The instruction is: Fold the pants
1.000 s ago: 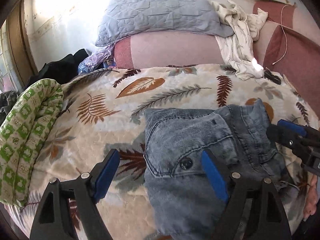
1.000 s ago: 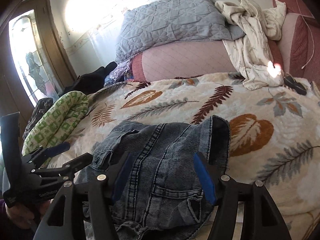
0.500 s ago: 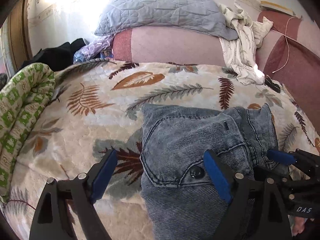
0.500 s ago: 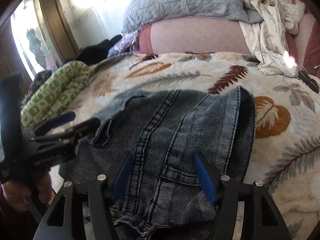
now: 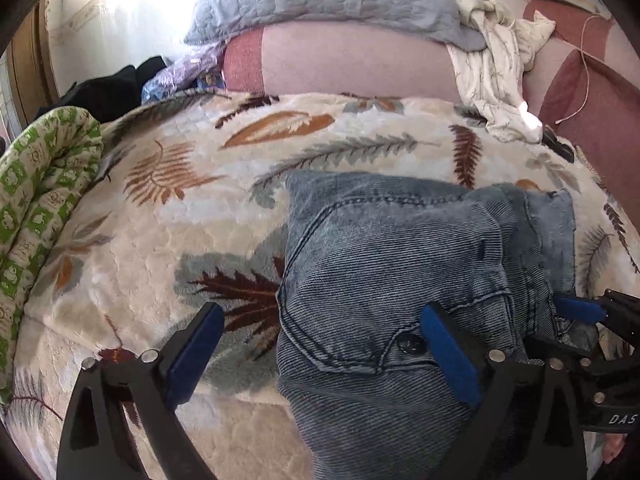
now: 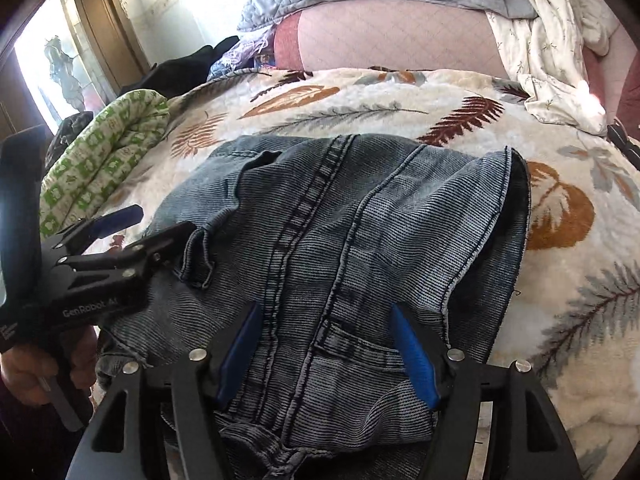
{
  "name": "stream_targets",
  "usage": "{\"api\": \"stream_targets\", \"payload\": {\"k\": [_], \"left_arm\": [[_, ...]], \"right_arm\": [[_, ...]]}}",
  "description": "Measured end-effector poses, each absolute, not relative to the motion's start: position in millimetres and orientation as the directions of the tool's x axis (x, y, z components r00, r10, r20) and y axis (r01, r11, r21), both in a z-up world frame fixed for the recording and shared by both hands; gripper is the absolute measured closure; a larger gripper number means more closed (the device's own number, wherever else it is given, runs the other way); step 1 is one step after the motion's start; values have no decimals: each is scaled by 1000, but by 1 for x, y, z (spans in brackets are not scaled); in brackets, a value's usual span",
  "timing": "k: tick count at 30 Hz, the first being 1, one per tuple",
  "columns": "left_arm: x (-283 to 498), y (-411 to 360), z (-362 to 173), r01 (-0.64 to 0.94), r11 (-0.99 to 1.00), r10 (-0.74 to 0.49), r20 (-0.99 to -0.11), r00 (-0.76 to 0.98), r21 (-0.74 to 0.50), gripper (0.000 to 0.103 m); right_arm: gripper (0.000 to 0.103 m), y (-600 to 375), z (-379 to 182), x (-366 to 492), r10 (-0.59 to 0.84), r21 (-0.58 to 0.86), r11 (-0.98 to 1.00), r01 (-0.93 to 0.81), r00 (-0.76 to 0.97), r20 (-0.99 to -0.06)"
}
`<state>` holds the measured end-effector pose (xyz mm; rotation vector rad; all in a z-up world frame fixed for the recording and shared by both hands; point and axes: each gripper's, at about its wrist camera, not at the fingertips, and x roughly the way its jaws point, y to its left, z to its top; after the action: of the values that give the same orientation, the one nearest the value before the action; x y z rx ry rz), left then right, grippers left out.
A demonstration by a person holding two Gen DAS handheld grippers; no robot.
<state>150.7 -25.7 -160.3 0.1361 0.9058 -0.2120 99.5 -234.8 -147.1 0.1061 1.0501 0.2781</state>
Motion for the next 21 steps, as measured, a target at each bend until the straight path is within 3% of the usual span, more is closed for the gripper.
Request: {"api": "stream_targets", "payload": {"k": [9, 15, 21], "left_arm": [[166, -15, -165, 259, 965, -179, -836, 519, -46, 0], [180, 5, -138, 177, 977, -204, -784, 586, -122, 1], [194, -10, -150, 182, 983, -115, -798, 592, -7, 1]], "right_arm": [[31, -236, -139, 102, 299, 235, 953, -192, 464, -834], [31, -252, -106, 107, 327, 262, 945, -196, 603, -728], [29, -267, -108, 132, 295, 296, 949, -106, 626, -722]]}}
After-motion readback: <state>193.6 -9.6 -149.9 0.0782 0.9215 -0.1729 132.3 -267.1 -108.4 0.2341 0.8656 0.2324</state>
